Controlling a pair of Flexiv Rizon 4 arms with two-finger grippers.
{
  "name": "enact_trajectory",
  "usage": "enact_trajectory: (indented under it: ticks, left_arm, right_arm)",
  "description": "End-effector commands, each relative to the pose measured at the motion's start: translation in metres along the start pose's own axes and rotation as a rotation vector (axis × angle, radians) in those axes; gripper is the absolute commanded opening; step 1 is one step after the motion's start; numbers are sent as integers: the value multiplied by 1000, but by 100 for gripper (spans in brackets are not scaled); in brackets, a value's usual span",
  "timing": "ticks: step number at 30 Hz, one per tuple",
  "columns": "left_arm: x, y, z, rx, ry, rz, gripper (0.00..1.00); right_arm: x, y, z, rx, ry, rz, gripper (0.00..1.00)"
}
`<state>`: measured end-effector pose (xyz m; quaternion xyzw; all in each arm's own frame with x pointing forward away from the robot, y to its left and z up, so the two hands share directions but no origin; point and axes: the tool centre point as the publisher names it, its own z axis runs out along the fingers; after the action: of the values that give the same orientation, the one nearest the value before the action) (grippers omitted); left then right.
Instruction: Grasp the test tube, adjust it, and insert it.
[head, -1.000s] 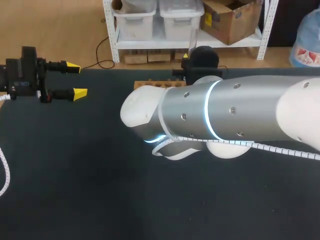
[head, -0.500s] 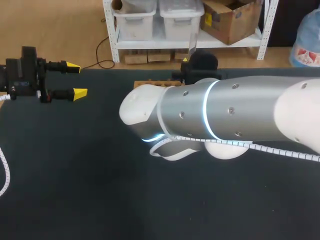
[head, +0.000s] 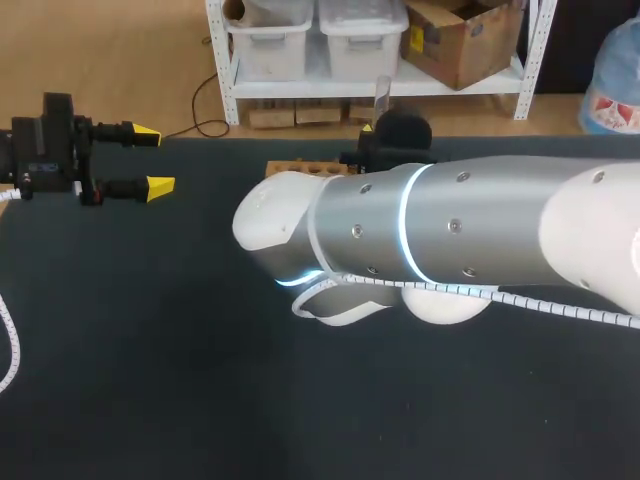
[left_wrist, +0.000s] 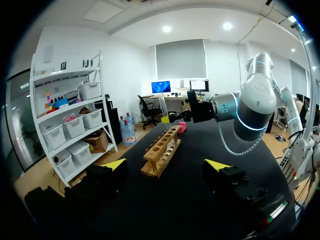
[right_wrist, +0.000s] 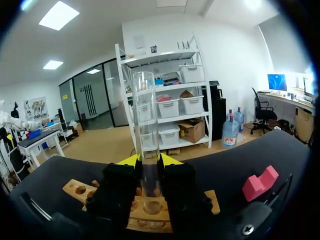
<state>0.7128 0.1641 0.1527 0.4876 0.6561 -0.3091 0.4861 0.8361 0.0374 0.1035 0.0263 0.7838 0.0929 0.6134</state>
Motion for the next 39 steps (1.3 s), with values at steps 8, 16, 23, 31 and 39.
enact_trajectory:
  ticks: [8, 16, 23, 31, 39]
  left_arm:
    - [2, -1, 0, -3, -6, 4, 100]
    - [2, -1, 0, -3, -6, 4, 100]
    - [2, -1, 0, -3, -6, 4, 100]
    - [2, -1, 0, -3, -6, 4, 100]
    - [2, -1, 0, -3, -6, 4, 100]
  right_arm:
    - [7, 2, 6, 11, 14, 5, 0]
    - [10, 2, 7, 14, 23, 7, 0]
    - [12, -1, 5, 28, 33, 1, 33]
    - [9, -2, 0, 37, 28, -6, 38]
    - [3, -3, -3, 44, 4, -6, 24]
